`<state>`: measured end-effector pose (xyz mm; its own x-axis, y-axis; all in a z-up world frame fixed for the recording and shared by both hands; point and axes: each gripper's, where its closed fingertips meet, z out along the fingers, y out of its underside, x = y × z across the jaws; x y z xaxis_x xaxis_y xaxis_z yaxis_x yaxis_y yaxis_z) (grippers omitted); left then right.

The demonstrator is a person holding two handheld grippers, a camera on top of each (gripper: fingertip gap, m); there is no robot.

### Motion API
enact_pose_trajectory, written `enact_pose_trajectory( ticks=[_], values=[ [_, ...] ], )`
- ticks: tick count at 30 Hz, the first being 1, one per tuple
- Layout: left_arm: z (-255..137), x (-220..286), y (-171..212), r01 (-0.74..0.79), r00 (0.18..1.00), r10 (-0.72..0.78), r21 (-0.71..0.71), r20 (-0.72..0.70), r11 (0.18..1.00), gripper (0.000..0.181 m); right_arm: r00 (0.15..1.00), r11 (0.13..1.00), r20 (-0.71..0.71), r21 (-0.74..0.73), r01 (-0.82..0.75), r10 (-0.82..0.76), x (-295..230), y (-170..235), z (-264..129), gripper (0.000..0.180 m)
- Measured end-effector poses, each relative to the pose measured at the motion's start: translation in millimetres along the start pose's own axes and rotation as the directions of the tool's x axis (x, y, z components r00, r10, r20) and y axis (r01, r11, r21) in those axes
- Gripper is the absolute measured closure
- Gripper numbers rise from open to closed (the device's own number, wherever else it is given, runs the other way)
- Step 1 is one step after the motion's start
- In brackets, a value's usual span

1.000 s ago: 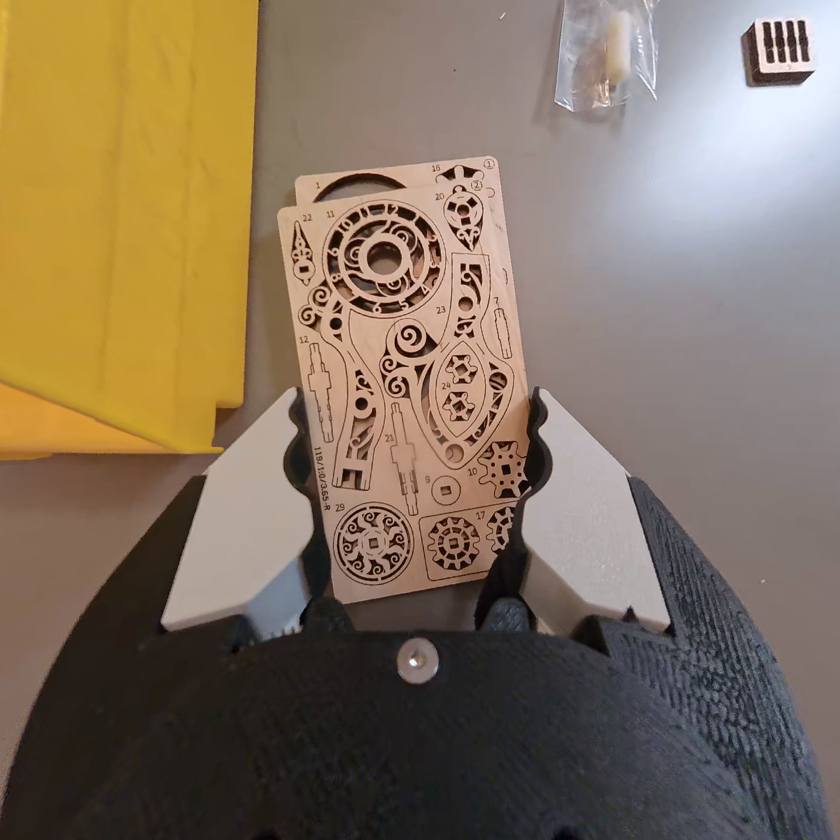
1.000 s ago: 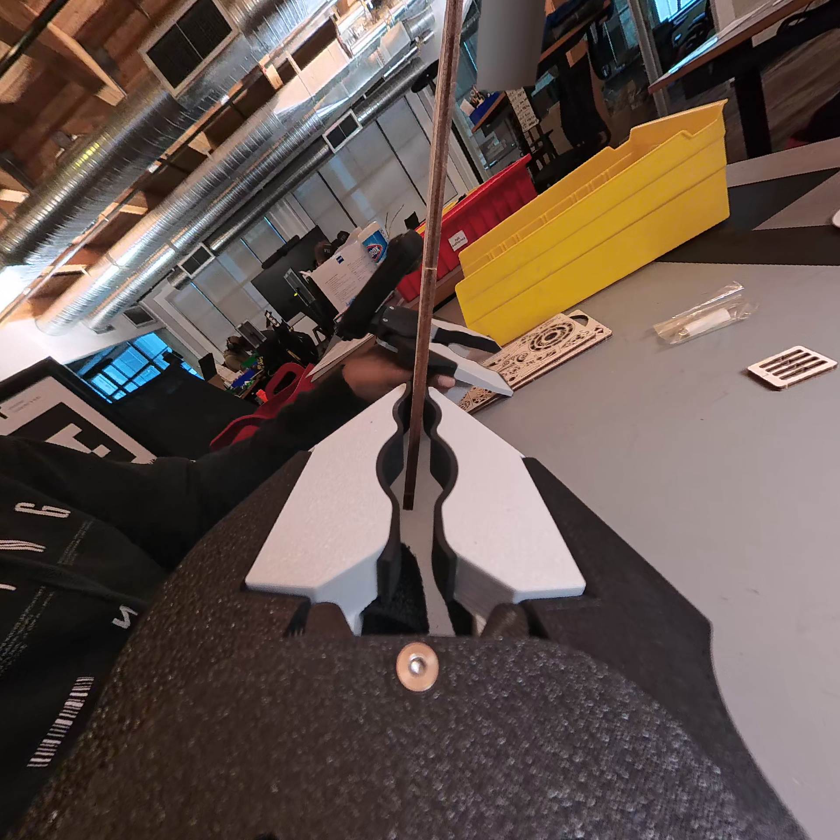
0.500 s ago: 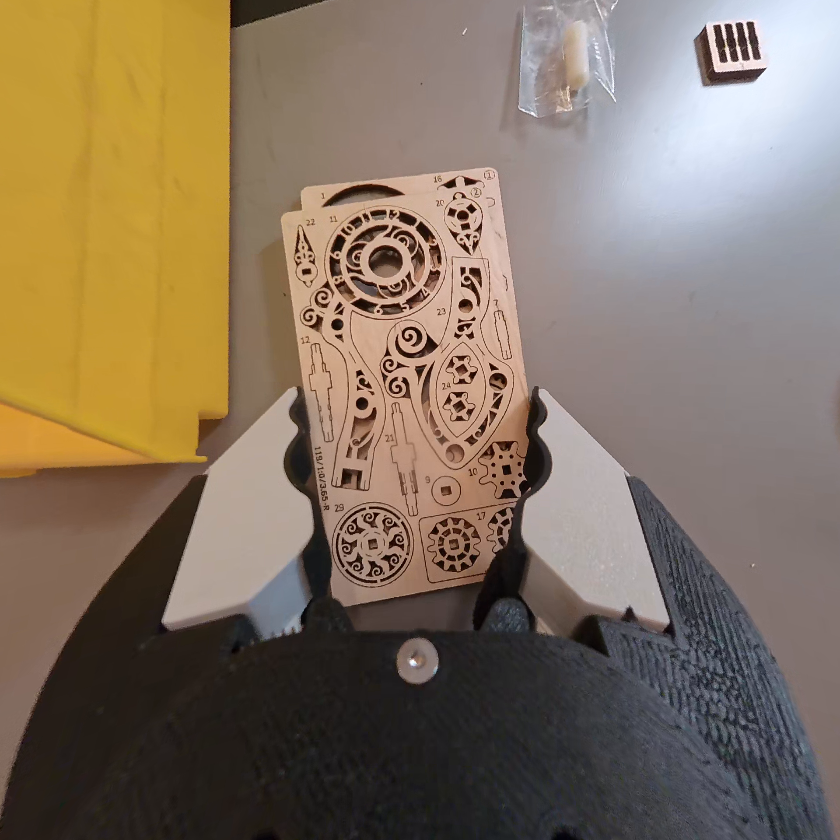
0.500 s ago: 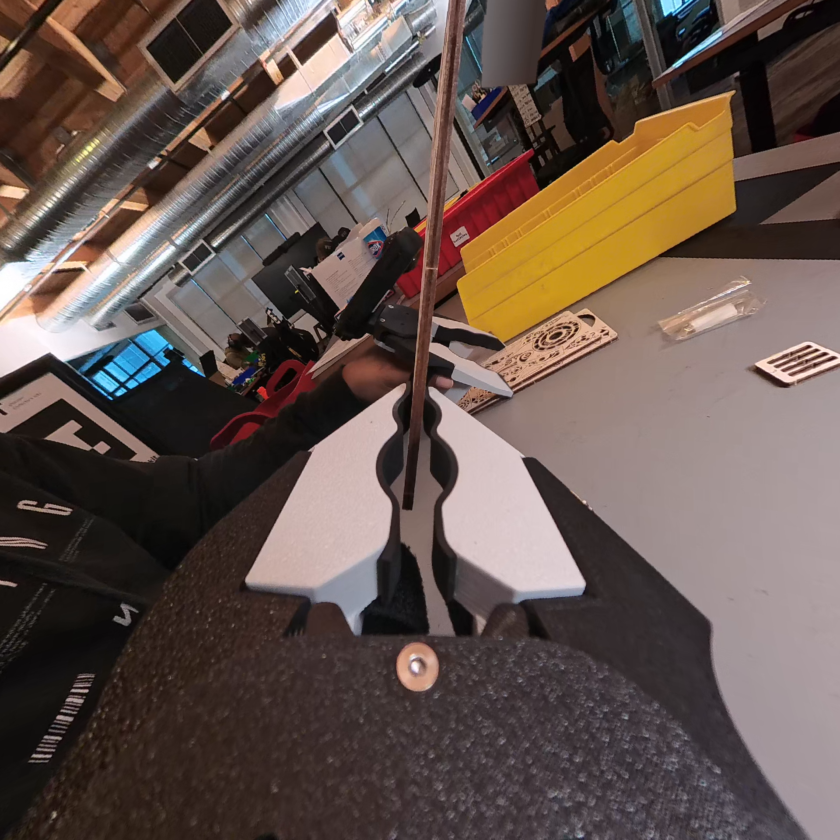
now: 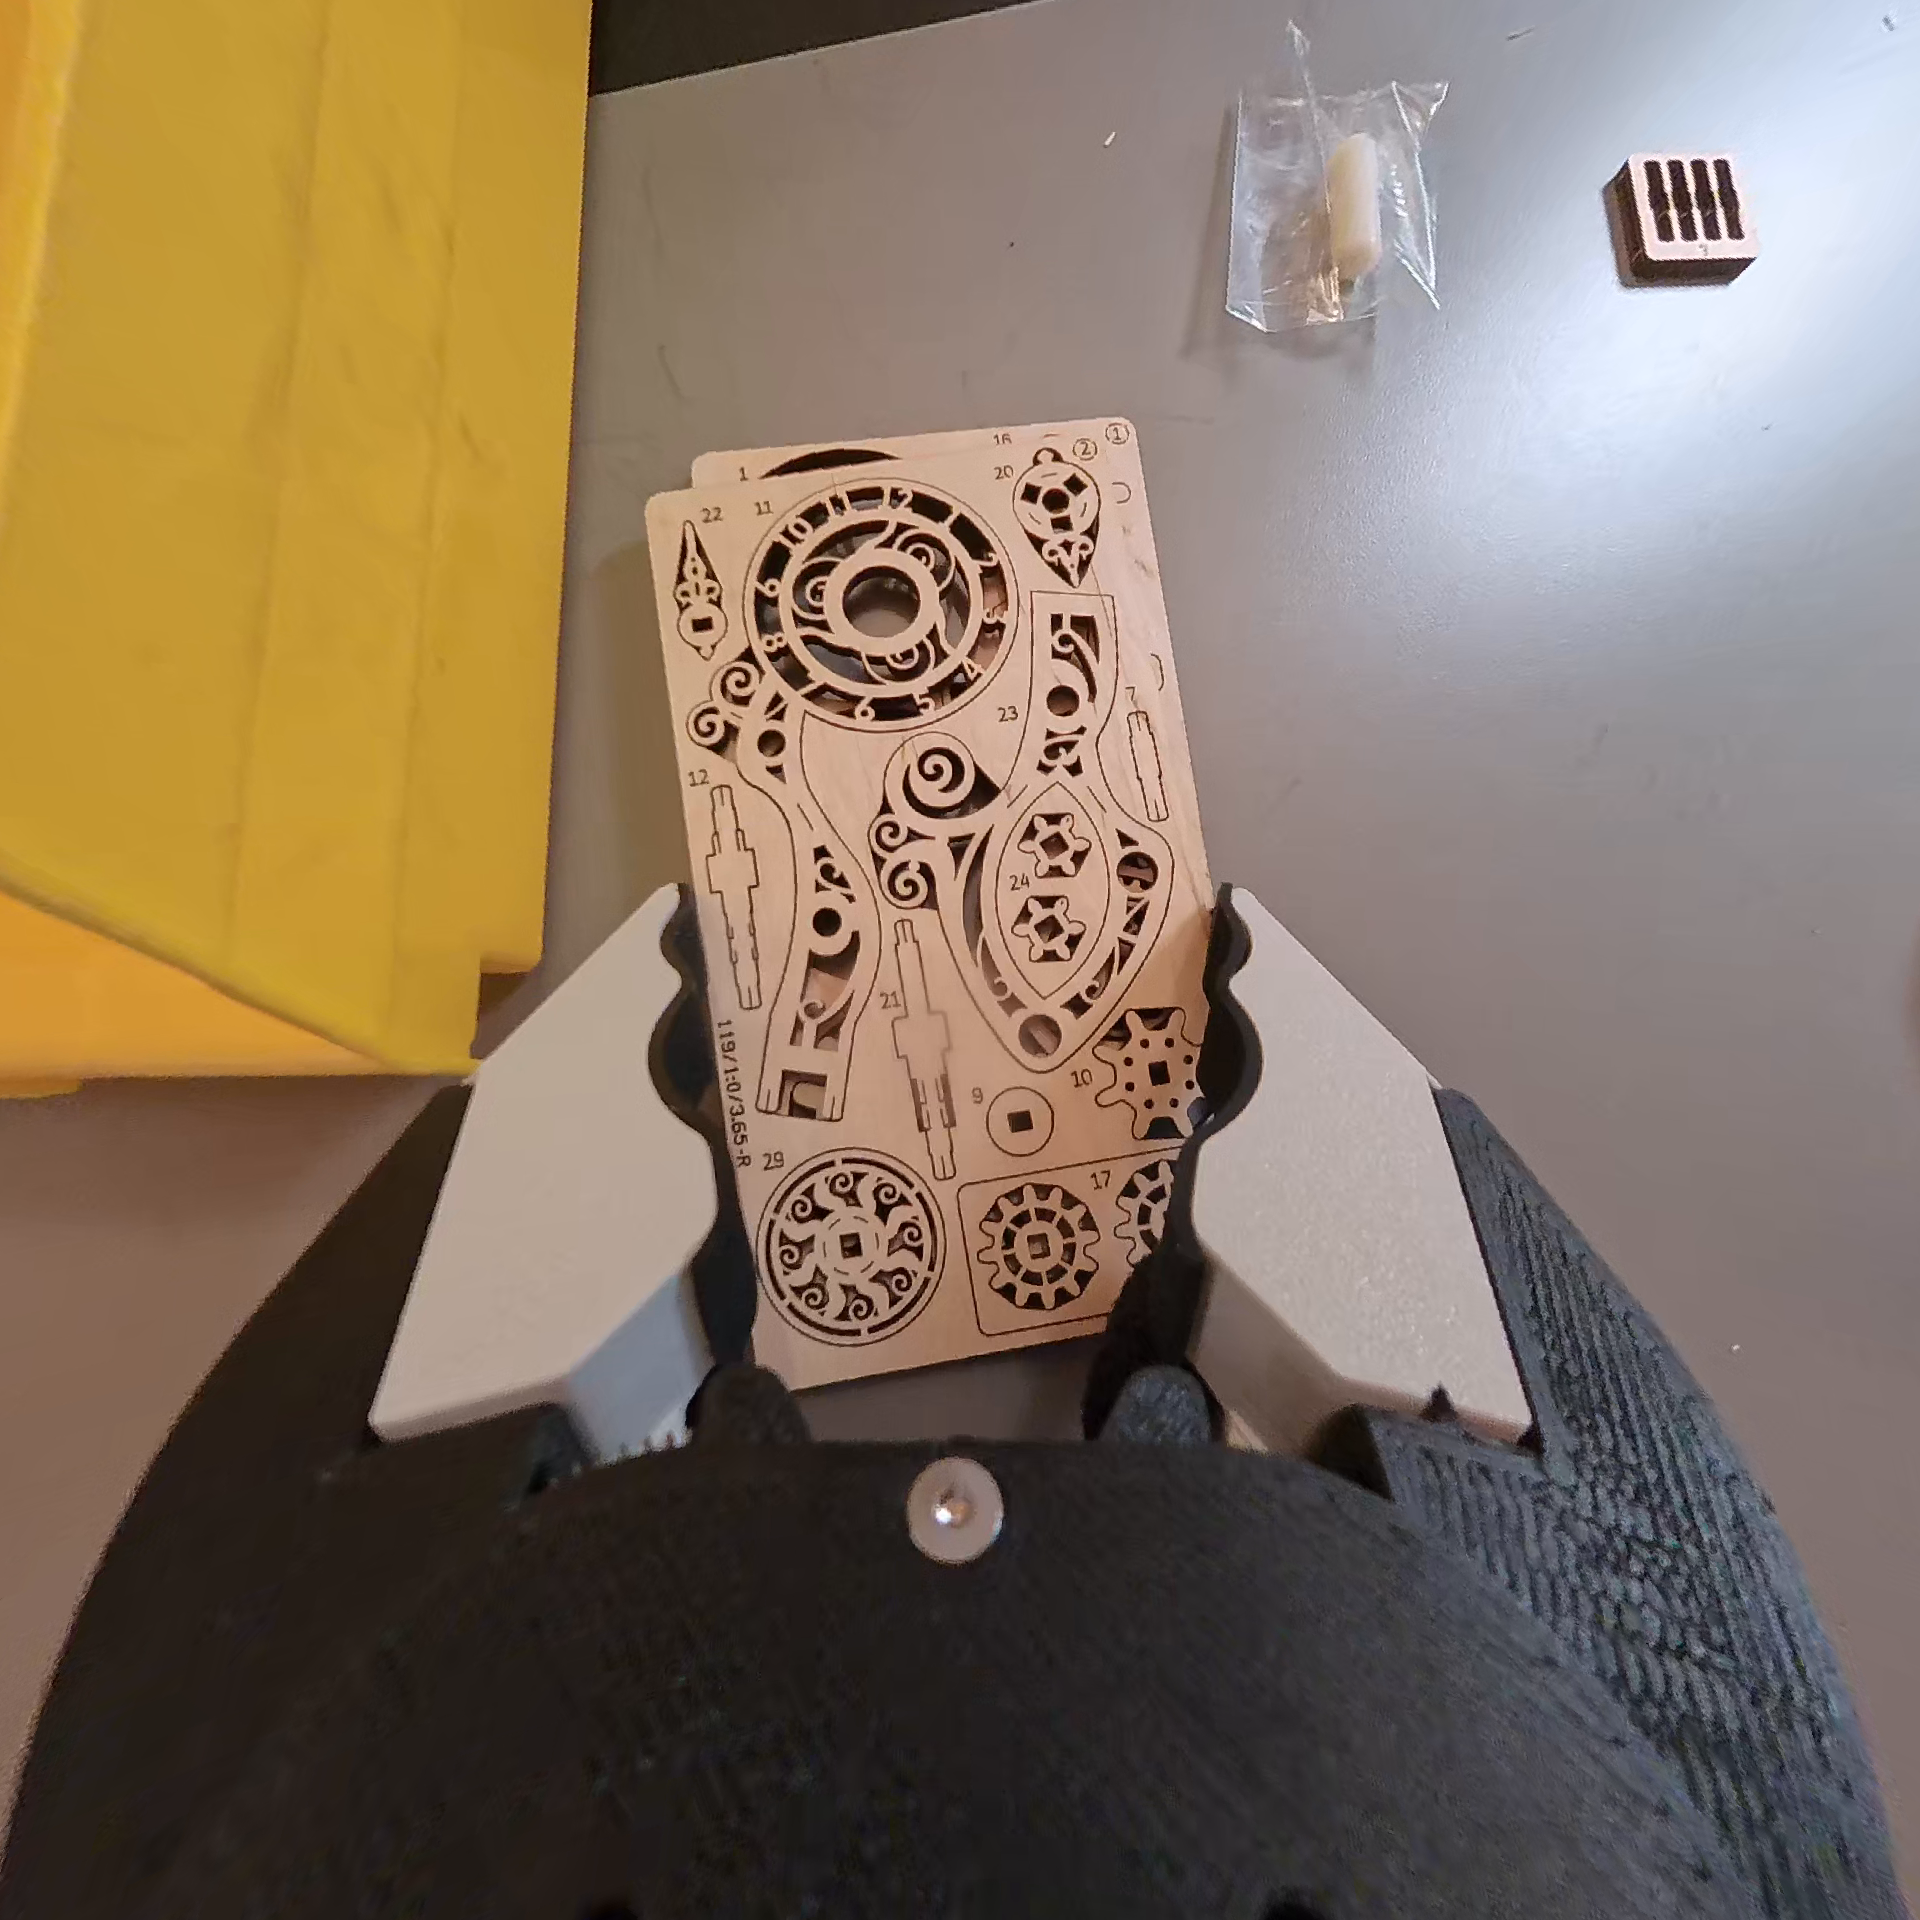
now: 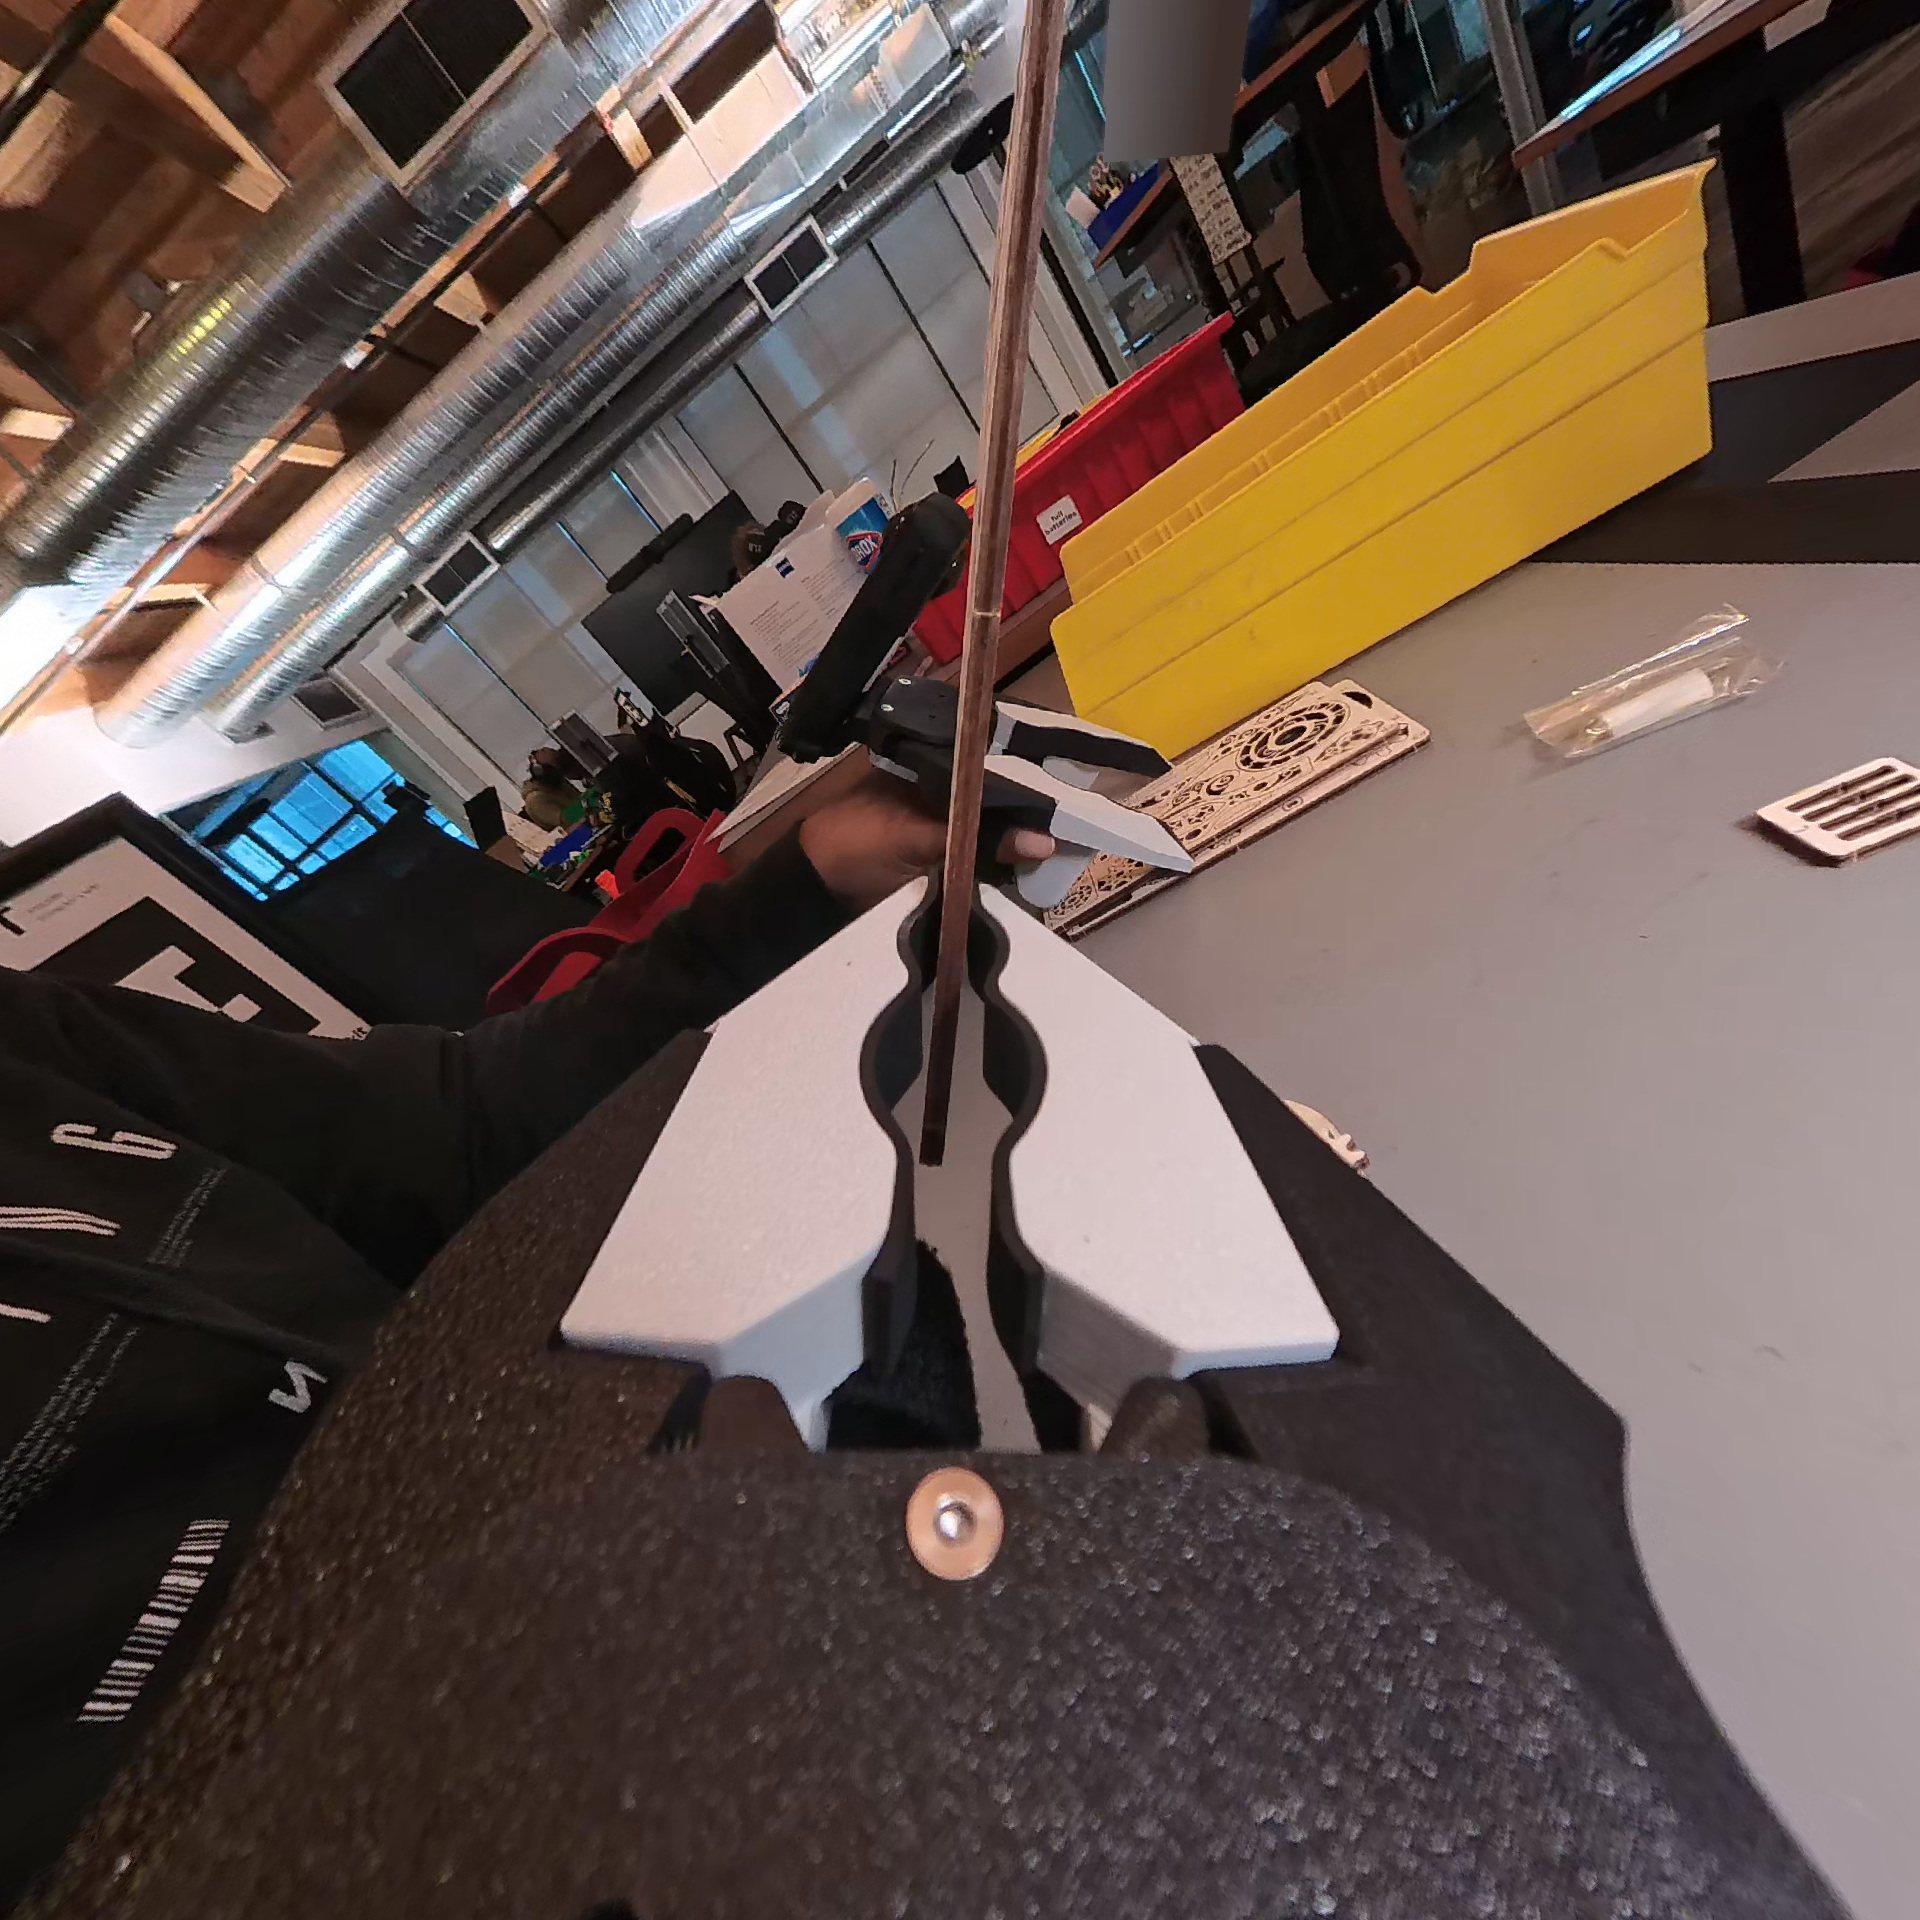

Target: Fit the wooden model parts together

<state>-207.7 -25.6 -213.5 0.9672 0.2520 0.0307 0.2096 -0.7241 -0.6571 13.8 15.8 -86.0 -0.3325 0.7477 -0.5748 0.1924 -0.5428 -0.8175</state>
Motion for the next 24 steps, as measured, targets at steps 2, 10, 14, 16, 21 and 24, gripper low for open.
enact_pose_trajectory(
  ticks=[2, 10, 14, 16, 21, 24],
  values=[
    [-1, 0, 0, -0.005, 1.0, 0.005, -0.003, 0.006, 1.0, 0.085, 1.0, 1.0, -0.001, -0.003, -0.001, 0.001, 1, 1, 1, 0.178],
    [0, 10, 7, -0.044, 0.999, 0.044, -0.065, -0.01, 0.997, 0.076, 1.0, 1.0, -0.001, -0.008, -0.006, 0.006, 2, 3, 1, 0.178],
    [0, 13, 7, -0.064, 0.998, 0.062, -0.072, -0.025, 0.995, 0.081, 1.0, 1.0, 0.0, -0.007, -0.005, 0.005, 1, 2, 1, 0.178],
    [0, 14, 6, -0.078, 0.996, 0.076, -0.069, -0.035, 0.995, 0.082, 1.0, 1.0, 0.001, -0.008, -0.005, 0.005, 1, 2, 1, 0.178],
    [-7, 19, -1, -0.115, 0.991, 0.113, -0.02, -0.076, 0.993, 0.083, 1.0, 1.0, 0.001, -0.005, 0.006, -0.006, -1, 1, 0, 0.178],
    [-19, 25, -12, -0.134, 0.987, 0.137, 0.032, -0.089, 0.99, 0.083, 1.0, 1.0, 0.0, -0.001, 0.003, -0.003, 0, 0, 0, 0.178]
  ],
)
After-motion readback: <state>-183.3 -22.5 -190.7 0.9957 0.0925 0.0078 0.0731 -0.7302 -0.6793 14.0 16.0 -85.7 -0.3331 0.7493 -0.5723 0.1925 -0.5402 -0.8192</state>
